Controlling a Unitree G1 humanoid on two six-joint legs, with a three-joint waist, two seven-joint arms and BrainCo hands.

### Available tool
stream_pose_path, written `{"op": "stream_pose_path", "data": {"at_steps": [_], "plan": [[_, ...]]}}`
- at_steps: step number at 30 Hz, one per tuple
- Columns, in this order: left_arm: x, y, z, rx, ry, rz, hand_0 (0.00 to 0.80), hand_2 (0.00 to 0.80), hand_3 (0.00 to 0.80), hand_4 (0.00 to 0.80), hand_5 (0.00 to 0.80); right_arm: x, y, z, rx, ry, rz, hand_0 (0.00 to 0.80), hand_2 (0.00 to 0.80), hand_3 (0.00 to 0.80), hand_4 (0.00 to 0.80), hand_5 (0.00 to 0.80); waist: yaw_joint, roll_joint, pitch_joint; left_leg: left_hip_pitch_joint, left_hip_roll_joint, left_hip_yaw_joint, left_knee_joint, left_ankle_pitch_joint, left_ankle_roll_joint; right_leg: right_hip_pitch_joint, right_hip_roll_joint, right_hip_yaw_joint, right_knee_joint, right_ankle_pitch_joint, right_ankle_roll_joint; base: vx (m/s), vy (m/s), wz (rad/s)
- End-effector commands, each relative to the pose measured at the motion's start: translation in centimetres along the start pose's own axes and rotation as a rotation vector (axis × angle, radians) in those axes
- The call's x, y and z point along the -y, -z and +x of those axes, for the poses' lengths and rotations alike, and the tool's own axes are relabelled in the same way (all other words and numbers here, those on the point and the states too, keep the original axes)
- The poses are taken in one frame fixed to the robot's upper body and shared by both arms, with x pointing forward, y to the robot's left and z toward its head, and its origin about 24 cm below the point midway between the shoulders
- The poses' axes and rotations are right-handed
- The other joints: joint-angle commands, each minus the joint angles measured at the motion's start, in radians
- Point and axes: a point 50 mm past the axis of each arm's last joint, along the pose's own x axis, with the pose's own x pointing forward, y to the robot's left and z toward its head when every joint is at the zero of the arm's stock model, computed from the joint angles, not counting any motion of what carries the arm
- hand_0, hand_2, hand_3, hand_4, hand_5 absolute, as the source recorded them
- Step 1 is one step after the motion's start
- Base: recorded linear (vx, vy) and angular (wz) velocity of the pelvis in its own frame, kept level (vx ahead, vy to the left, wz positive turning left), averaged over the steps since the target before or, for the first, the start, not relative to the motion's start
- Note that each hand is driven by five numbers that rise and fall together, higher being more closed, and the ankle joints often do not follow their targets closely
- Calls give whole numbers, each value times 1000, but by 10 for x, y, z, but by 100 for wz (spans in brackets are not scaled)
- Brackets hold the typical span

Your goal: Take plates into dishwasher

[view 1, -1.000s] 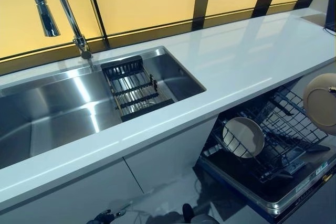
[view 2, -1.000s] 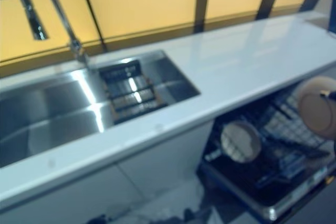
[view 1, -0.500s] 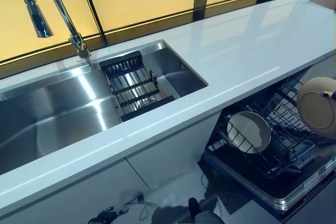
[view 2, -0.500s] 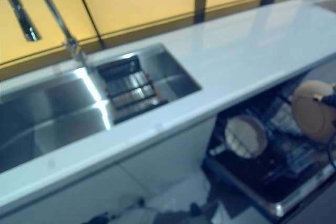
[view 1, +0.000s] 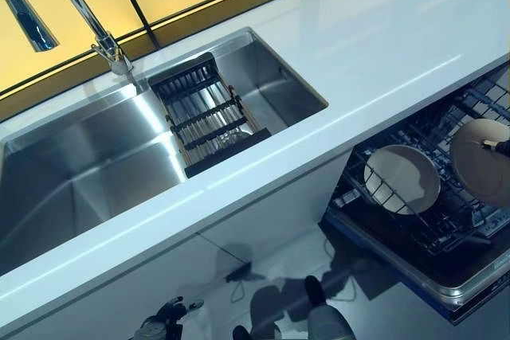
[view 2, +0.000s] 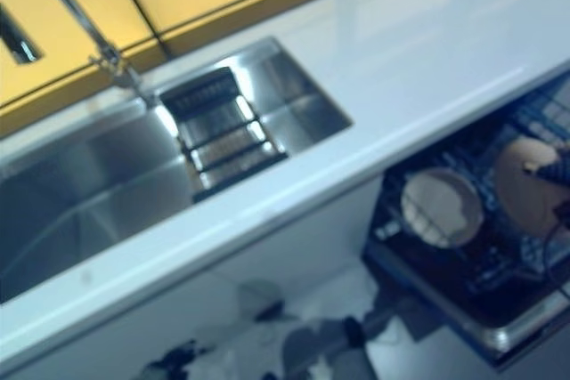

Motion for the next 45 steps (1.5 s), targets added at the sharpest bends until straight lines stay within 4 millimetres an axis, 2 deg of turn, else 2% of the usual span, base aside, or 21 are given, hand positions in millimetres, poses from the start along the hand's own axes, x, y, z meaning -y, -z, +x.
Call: {"op": "stream_pose_path", "data": {"at_steps": [1,10,17,34,45], "plan": [[-15,-4,-1,18,-31,-12,0,0,0,0,0,5,-32,9,113,71,16,800,800,800,800,800,-9,-72,-11,43,-17,-40,-1,-53,16,-8,-31,-14,6,-17,63,-42,12,1],[-8,-12,1,51,0,-1,0,0,0,0,0,6,-34,9,110,88,1,800,800,800,800,800,-8,-35,19,18,-26,-57,-1,-44,11,-25,-44,-24,3,-15,62,-29,5,1],[-6,-16,1,64,5,1,0,0,0,0,0,2,-32,10,101,81,-38,800,800,800,800,800,-7,-28,24,14,-27,-61,-1,-44,10,-29,-48,-26,3,-14,62,-2,1,1],[-2,-25,3,84,20,11,0,0,0,0,0,-12,-9,16,-11,28,-74,800,800,800,800,800,6,-7,36,5,-27,-78,-1,-38,5,-36,-59,-36,3,-12,63,-3,-1,1],[-2,-27,3,88,24,19,0,0,0,0,0,-13,5,16,-69,18,-72,800,800,800,800,800,16,-2,35,4,-26,-90,-1,-34,4,-32,-64,-40,3,-11,63,-1,-1,0]]}}
